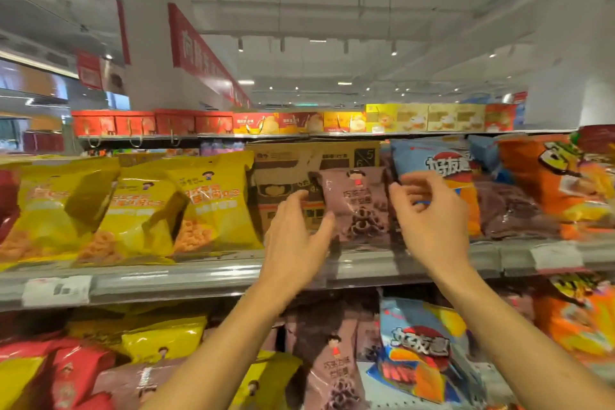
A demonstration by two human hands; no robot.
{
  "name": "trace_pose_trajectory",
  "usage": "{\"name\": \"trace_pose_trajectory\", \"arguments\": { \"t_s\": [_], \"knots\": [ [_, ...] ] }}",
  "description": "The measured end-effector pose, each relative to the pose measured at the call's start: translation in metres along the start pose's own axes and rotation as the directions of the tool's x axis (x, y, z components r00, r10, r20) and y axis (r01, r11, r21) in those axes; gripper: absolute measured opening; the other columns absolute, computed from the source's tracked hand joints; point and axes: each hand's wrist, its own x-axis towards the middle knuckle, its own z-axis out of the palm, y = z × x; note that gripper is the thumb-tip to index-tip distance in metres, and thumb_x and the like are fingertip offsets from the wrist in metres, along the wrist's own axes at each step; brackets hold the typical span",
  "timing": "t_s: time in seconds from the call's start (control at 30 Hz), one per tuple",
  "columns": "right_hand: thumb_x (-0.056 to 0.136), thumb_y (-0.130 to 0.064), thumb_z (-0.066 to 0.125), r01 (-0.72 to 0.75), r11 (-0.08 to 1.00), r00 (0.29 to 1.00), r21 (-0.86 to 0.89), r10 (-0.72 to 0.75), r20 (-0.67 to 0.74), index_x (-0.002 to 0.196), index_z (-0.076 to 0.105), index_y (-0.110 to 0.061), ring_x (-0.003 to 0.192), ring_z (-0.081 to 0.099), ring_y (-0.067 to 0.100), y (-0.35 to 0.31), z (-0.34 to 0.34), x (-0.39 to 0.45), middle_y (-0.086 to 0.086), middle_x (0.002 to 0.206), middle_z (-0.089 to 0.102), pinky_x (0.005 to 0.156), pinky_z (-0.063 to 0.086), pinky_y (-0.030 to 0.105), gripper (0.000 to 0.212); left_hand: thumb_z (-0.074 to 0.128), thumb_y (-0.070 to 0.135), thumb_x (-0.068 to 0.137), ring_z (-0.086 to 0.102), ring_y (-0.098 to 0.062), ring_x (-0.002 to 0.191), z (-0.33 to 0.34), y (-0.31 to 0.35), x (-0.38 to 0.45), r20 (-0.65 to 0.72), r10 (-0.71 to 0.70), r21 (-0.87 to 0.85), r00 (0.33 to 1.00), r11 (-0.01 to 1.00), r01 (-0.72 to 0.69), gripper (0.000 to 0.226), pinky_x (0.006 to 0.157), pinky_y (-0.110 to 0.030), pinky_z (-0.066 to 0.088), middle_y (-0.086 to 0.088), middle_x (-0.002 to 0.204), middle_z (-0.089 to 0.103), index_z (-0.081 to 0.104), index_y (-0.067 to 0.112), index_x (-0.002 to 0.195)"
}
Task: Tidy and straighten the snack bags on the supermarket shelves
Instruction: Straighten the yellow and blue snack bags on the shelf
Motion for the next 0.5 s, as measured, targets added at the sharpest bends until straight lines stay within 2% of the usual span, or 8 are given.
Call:
{"name": "trace_pose_trajectory", "arguments": {
  "t_s": [0.07,0.13,0.23,0.3,0.37,0.43,0.5],
  "knots": [
    [0.092,-0.025,0.071,0.006,0.994,0.999,-0.11,-0.012,-0.053,0.105,0.062,-0.018,0.092,0.063,0.014,0.03,-0.035,0.016,-0.001,0.098,0.066,0.081,0.052,0.032,0.017,0.061,0.063,0.086,0.045,-0.025,0.135,0.024,0.016,0.012,0.102,-0.105,0.047,0.989,0.994,0.101,0.088,0.11,-0.043,0.041,-0.008,0.15,0.045,0.03,0.011,0.151],
    [0.088,-0.03,0.075,-0.032,0.976,0.998,-0.216,0.02,-0.055,0.118,0.062,-0.012,0.112,0.056,0.027,0.063,-0.063,0.033,0.008,0.113,0.062,0.096,0.046,0.042,0.037,0.066,0.07,0.078,0.053,-0.026,0.126,0.045,0.027,0.02,0.153,-0.154,0.062,0.976,0.987,0.146,0.091,0.104,-0.043,0.046,-0.005,0.14,0.055,0.035,0.014,0.143],
    [0.083,-0.045,0.079,-0.11,0.975,0.983,-0.191,0.136,0.124,0.13,0.057,-0.014,0.124,0.053,0.027,0.099,-0.085,0.051,0.006,0.125,0.062,0.106,0.043,0.047,0.061,0.071,0.074,0.069,0.062,-0.025,0.113,0.062,0.035,0.033,0.158,-0.256,0.023,0.954,0.967,0.255,0.089,0.098,-0.043,0.05,0.0,0.122,0.065,0.045,0.016,0.131],
    [0.078,-0.052,0.081,-0.179,0.979,0.94,-0.095,0.198,0.278,0.123,0.053,-0.021,0.121,0.057,0.021,0.113,-0.087,0.059,-0.004,0.122,0.063,0.102,0.047,0.043,0.062,0.074,0.07,0.068,0.067,-0.015,0.099,0.064,0.036,0.039,0.168,-0.281,-0.01,0.945,0.958,0.287,0.07,0.089,-0.037,0.053,0.007,0.105,0.072,0.06,0.022,0.116],
    [0.07,-0.063,0.08,-0.23,0.971,0.893,-0.068,0.238,0.382,0.119,0.042,-0.035,0.108,0.06,0.014,0.119,-0.083,0.064,-0.019,0.108,0.059,0.09,0.047,0.034,0.068,0.078,0.061,0.07,0.069,0.0,0.081,0.063,0.036,0.04,0.196,-0.265,-0.052,0.944,0.959,0.279,0.045,0.077,-0.027,0.052,0.015,0.086,0.076,0.069,0.028,0.099],
    [0.063,-0.071,0.078,-0.235,0.968,0.857,-0.089,0.249,0.451,0.121,0.041,-0.037,0.097,0.058,0.009,0.125,-0.077,0.069,-0.021,0.103,0.057,0.084,0.043,0.029,0.077,0.08,0.056,0.071,0.069,0.003,0.078,0.061,0.036,0.039,0.224,-0.247,-0.105,0.943,0.956,0.276,0.036,0.073,-0.022,0.049,0.018,0.086,0.076,0.072,0.03,0.095],
    [0.06,-0.072,0.08,-0.268,0.959,0.815,-0.089,0.275,0.51,0.116,0.05,-0.033,0.092,0.06,0.005,0.127,-0.073,0.076,-0.02,0.103,0.062,0.08,0.045,0.027,0.075,0.082,0.051,0.072,0.071,0.002,0.079,0.058,0.036,0.039,0.247,-0.251,-0.153,0.936,0.944,0.293,0.032,0.074,-0.024,0.049,0.015,0.089,0.077,0.073,0.031,0.096]
  ]
}}
